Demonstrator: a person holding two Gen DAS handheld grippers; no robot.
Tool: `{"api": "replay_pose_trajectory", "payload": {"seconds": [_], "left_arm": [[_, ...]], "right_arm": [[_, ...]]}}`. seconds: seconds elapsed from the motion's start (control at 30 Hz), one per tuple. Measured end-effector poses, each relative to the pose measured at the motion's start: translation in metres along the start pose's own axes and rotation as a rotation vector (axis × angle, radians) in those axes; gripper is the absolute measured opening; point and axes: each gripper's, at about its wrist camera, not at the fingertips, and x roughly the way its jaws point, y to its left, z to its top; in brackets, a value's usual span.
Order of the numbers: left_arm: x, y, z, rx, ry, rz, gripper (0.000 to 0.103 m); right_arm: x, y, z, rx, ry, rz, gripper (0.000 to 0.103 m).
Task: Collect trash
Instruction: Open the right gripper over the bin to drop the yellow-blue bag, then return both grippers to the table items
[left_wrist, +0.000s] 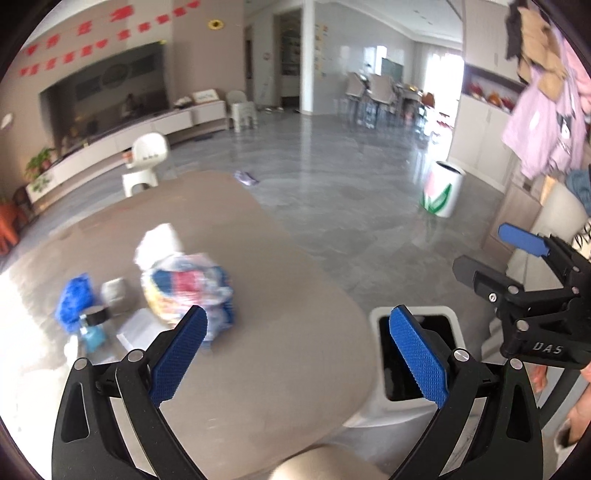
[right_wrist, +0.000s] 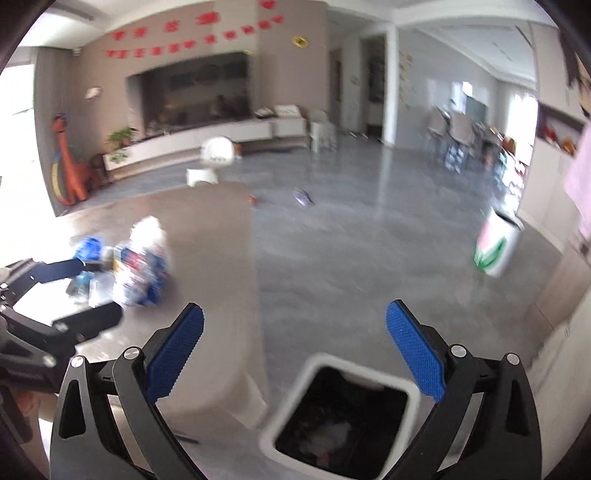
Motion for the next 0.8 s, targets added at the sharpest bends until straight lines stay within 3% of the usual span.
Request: {"api": "replay_pose_trajectory", "payload": {"seconds": [0.33,0.8], "left_arm": [[-0.034,0.097,-0.015,-0.145,-0.062,0.133,0.098],[-0.03,0.221,-0.056,-0.295,-0.055,0.274,0.098]], "right_arm": [[0.008,0.094,0.043,-0.185,-0.077,0.133,0.099],[0.066,0.197,0.053,-0.255,-0.045,0.207,0.098]]}}
